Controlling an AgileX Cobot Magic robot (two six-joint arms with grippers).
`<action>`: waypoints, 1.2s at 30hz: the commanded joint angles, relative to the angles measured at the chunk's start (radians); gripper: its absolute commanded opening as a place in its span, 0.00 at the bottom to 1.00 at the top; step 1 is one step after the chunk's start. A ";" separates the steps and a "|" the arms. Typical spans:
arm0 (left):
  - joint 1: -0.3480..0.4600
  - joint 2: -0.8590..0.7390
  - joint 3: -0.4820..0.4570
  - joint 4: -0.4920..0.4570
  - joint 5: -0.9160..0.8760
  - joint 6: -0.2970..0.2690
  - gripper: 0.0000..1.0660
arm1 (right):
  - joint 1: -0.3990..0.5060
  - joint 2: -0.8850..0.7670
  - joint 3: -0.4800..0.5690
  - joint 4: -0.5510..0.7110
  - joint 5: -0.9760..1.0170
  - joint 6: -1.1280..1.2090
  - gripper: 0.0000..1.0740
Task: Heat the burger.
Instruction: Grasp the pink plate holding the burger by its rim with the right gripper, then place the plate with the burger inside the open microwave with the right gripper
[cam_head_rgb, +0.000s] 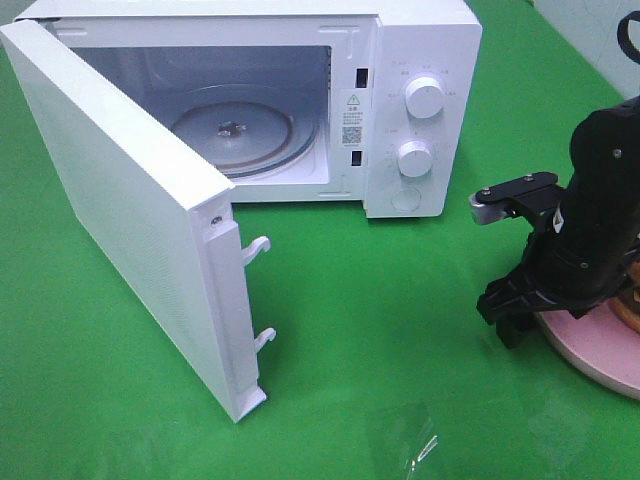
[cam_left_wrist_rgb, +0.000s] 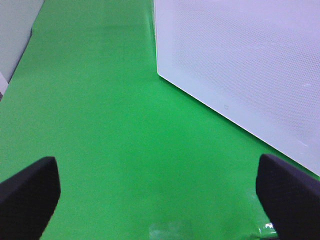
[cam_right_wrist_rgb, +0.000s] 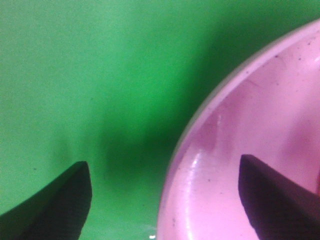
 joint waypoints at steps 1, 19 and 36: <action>-0.007 -0.016 0.002 -0.004 0.003 -0.001 0.94 | -0.004 0.016 0.002 -0.049 -0.005 0.019 0.71; -0.007 -0.016 0.002 -0.004 0.003 -0.001 0.94 | -0.004 0.057 0.002 -0.078 0.009 0.086 0.39; -0.007 -0.016 0.002 -0.004 0.003 -0.001 0.94 | 0.000 0.057 0.001 -0.135 0.062 0.099 0.00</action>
